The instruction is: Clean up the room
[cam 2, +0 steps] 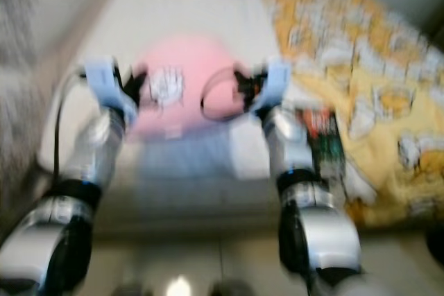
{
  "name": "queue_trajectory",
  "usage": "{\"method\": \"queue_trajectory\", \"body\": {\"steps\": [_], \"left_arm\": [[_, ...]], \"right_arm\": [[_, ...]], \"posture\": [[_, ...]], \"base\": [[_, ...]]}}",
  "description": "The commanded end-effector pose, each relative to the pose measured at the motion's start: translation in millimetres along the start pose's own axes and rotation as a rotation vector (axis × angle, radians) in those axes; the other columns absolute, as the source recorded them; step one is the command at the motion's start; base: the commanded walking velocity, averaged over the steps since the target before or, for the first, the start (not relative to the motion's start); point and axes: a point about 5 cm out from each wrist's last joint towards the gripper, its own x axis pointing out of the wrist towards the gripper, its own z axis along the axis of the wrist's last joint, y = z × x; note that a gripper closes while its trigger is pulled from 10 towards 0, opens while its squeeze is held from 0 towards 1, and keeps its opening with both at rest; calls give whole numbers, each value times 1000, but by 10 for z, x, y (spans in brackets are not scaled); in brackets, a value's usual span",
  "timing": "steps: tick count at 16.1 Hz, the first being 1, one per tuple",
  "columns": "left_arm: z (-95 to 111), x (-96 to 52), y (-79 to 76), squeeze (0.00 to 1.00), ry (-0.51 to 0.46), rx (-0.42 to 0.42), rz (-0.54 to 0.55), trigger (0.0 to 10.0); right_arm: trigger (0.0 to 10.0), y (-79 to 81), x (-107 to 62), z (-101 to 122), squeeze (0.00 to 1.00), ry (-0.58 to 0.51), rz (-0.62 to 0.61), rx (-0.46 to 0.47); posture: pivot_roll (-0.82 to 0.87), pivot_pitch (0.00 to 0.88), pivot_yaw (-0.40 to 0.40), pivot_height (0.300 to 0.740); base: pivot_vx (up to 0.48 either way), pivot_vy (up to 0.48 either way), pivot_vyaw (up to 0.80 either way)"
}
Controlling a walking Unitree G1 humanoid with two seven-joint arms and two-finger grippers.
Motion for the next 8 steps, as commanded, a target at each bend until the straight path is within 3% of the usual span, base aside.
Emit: {"method": "queue_trajectory", "body": {"steps": [1, 8], "left_arm": [[157, 17, 108, 0, -57, 17, 29, 0], [201, 63, 86, 0, -53, 49, 18, 0]], "right_arm": [[0, 56, 53, 75, 0, -34, 18, -3], [0, 61, 50, 74, 0, -37, 23, -8]], "posture": [[26, 0, -67, 740], [21, 0, -63, 740]], "base": [[300, 375, 0], [320, 358, 0]]}}
